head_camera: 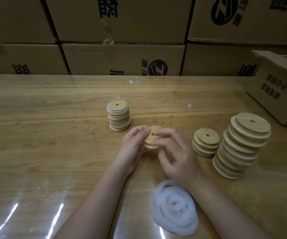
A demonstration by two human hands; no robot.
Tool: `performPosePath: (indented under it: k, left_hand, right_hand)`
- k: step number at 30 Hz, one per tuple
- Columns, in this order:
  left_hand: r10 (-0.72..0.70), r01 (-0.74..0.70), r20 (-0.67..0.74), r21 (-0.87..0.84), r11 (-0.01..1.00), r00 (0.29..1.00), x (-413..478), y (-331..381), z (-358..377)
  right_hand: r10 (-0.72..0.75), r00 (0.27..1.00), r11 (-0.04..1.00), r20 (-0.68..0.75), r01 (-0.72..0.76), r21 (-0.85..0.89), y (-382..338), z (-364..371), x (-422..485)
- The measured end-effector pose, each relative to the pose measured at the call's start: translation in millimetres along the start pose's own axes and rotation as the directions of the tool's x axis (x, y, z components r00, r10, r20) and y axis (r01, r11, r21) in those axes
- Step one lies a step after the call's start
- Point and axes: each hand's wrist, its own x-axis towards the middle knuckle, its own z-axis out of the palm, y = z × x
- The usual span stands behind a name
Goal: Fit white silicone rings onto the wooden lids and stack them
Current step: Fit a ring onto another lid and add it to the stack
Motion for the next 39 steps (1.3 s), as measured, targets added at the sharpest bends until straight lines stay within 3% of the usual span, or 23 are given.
performPosePath:
  k: [1, 3, 4, 6, 8, 10, 12, 14, 18, 24, 29, 33, 36, 39]
  left_hand:
    - [0.014, -0.014, -0.009, -0.017, 1.000, 1.000, 0.9, 0.0, -0.4]
    - [0.043, -0.044, -0.039, -0.019, 0.999, 0.998, 2.6, -1.4, -0.9]
    - [0.058, -0.058, -0.056, -0.009, 0.998, 0.997, 3.5, -2.9, -0.8]
    - [0.074, -0.073, -0.082, 0.017, 0.997, 0.994, 5.0, -5.7, -0.4]
    - [0.079, -0.075, -0.094, 0.038, 0.996, 0.992, 5.6, -6.9, -0.6]
    - [0.074, -0.070, -0.088, 0.046, 0.996, 0.993, 5.3, -7.1, -0.3]
    - [0.075, -0.072, -0.076, 0.051, 0.996, 0.994, 4.8, -6.4, -0.2]
    - [0.077, -0.073, -0.074, 0.058, 0.996, 0.994, 3.9, -5.8, 0.2]
    - [0.077, -0.073, -0.073, 0.061, 0.995, 0.994, 1.3, -4.9, 1.9]
    - [0.080, -0.073, -0.076, 0.094, 0.993, 0.994, -0.2, -4.1, 2.5]
    - [0.081, -0.073, -0.076, 0.104, 0.992, 0.994, -0.4, -4.9, 2.2]
    - [0.080, -0.073, -0.071, 0.091, 0.993, 0.994, 0.2, -4.9, 1.4]
    - [0.077, -0.072, -0.072, 0.076, 0.995, 0.994, 1.1, -4.9, 1.2]
    - [0.068, -0.069, -0.104, 0.002, 0.998, 0.992, 2.5, -3.7, 0.7]
  right_hand:
    - [0.096, 0.995, 0.993, 0.008, -0.097, 0.061, -0.1, -4.6, 1.8]
    - [0.315, 0.921, 0.911, 0.229, -0.361, 0.198, -0.8, -16.8, 8.1]
    - [0.377, 0.838, 0.855, 0.394, -0.478, 0.199, -0.6, -24.2, 11.0]
    - [0.381, 0.651, 0.812, 0.657, -0.575, 0.100, 0.7, -39.1, 14.7]
    - [0.330, 0.441, 0.832, 0.834, -0.554, -0.036, -2.5, -50.3, 15.5]
    - [0.318, 0.256, 0.881, 0.913, -0.437, -0.184, -11.9, -55.7, 14.4]
    - [0.346, 0.186, 0.916, 0.920, -0.279, -0.288, -25.9, -54.1, 14.1]
    - [0.389, 0.160, 0.912, 0.907, -0.208, -0.354, -38.1, -49.9, 14.0]
    - [0.463, 0.102, 0.874, 0.880, -0.215, -0.435, -46.2, -42.6, 13.9]
    - [0.438, 0.200, 0.897, 0.876, -0.151, -0.415, -52.3, -33.7, 9.6]
    - [0.454, 0.143, 0.887, 0.880, -0.168, -0.430, -54.2, -31.5, 9.0]
    - [0.394, 0.130, 0.919, 0.910, -0.036, -0.393, -53.6, -32.8, 9.1]
    - [0.362, 0.179, 0.932, 0.915, -0.047, -0.360, -49.8, -32.7, 9.5]
    - [0.417, 0.341, 0.908, 0.843, -0.190, -0.372, -37.3, -33.7, 14.4]
